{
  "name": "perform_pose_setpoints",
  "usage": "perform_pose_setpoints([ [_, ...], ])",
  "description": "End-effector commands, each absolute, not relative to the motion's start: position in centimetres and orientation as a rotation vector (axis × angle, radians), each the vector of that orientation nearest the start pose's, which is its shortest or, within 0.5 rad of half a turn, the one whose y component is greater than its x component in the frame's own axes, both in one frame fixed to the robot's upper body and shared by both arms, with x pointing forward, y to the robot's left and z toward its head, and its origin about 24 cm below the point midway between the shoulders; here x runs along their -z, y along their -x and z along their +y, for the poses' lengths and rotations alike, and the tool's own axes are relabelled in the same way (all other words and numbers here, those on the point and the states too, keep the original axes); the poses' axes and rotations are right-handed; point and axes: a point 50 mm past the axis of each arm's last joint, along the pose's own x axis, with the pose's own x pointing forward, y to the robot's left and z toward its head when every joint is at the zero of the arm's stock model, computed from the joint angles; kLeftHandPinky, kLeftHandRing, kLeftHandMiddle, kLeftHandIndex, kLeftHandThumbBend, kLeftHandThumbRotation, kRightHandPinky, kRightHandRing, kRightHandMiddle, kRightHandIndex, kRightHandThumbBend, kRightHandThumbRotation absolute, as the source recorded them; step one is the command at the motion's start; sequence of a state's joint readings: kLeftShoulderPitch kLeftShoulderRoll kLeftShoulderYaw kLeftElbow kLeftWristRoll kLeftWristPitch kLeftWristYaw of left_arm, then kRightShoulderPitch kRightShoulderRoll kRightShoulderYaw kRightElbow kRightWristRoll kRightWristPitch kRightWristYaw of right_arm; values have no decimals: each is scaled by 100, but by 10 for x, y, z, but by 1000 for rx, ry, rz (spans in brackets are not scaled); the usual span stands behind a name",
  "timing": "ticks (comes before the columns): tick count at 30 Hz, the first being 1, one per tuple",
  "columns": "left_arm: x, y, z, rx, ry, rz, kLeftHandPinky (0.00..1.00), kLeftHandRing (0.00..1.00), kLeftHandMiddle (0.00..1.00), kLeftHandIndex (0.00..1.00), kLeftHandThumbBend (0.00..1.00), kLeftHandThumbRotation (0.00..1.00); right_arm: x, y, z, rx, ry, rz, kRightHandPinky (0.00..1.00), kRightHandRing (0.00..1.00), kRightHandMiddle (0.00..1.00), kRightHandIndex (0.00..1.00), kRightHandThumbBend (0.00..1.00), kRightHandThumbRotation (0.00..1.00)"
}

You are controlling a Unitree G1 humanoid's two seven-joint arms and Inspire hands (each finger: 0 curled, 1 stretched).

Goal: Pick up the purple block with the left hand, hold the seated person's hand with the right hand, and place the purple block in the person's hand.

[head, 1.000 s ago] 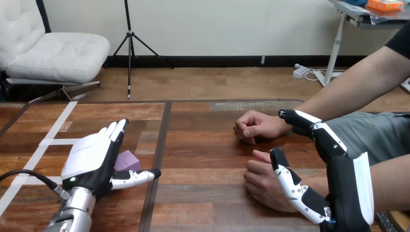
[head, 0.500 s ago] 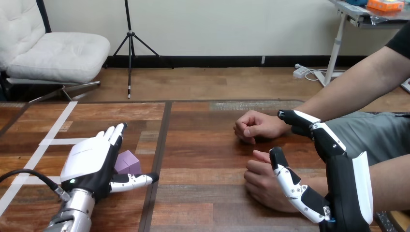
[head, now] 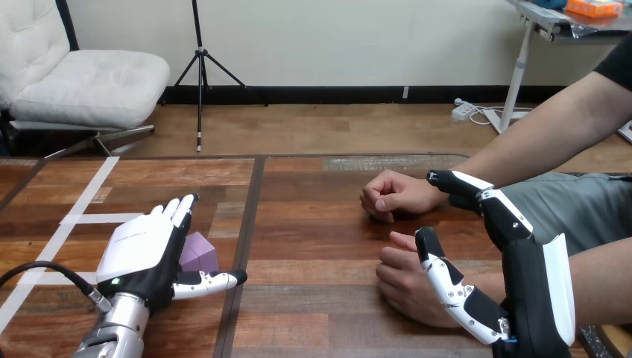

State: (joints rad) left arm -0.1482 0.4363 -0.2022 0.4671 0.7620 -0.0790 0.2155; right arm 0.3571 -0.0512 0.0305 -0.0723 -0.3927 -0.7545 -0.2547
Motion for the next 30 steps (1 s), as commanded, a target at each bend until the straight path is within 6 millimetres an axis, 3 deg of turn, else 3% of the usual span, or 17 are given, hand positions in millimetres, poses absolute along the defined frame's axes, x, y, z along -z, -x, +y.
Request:
perform_pose_setpoints([
  [1, -20, -287, 219, 69, -1296, 9, 93, 94, 95, 96, 94, 61, -69, -175, -154, 93, 337, -586, 75, 77, 75, 72, 37, 26],
  [30, -15, -286, 217, 67, -1213, 33, 78, 81, 84, 87, 77, 56, -69, -174, -153, 90, 323, -580, 75, 77, 75, 71, 38, 29],
])
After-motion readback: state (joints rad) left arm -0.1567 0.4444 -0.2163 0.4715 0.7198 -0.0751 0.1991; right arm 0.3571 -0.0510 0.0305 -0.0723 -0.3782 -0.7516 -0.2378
